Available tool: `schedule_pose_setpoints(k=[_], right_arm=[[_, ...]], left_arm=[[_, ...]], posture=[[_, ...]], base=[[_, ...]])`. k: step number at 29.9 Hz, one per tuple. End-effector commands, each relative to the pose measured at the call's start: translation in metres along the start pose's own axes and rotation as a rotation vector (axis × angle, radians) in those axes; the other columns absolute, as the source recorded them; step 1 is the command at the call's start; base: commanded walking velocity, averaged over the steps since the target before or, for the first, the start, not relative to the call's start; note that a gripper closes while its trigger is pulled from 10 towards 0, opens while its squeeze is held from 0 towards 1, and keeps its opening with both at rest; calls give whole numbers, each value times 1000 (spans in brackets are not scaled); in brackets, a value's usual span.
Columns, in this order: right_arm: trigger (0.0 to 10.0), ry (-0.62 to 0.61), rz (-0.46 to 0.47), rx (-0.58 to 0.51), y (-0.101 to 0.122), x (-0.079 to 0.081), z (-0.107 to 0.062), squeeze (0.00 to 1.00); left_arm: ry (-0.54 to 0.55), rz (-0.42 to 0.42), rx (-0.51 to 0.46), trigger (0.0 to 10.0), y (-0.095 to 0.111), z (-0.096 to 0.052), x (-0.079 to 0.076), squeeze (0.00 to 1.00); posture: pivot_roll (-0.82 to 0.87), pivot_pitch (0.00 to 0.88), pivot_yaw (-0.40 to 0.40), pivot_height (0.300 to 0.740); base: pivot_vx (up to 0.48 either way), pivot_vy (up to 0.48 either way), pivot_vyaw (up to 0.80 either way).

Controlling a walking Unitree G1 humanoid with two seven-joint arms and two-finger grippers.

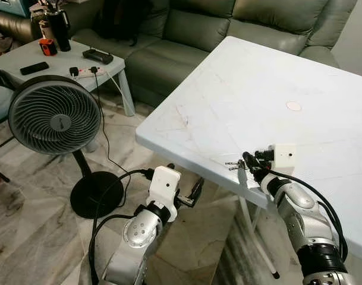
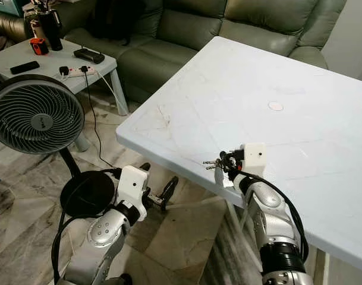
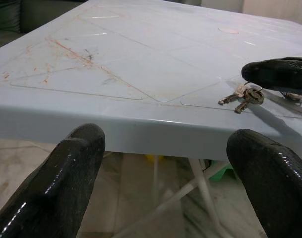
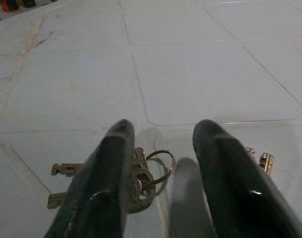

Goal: Hang keys on a hook

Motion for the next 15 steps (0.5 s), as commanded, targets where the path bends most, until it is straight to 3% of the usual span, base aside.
schedule_pose_setpoints(k=[1,9,10,15], right_arm=[[10000,2,18,-5,2,-3,-2,1000],[10000,36,11,36,-2,0,-4,1000],[10000,37,7,44,-3,0,-4,0],[10000,36,1,55,-5,1,-4,0]], left_arm=[[-18,-4,-13,10000,4,5,-6,0],[-15,-3,-14,10000,4,5,-6,0],[-15,-3,-14,10000,4,5,-6,0],[-15,-3,-15,10000,4,5,-6,0]], posture=[[47,90,-44,740],[45,97,-45,740],[45,98,-45,740],[43,101,-44,740]], base=[[0,0,0],[0,0,0],[0,0,0],[0,0,0]])
Point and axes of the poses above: a point about 5 cm out from each wrist's last joint towards the gripper, its own z axis pointing out of the wrist towards the gripper, its own y axis along the axis of the wrist's last joint, x = y × z, the point moved 2 cm from there along z, pointing out of the wrist towards the gripper, and after that the axes turned 1 degree about z, right-handed, at the moved point
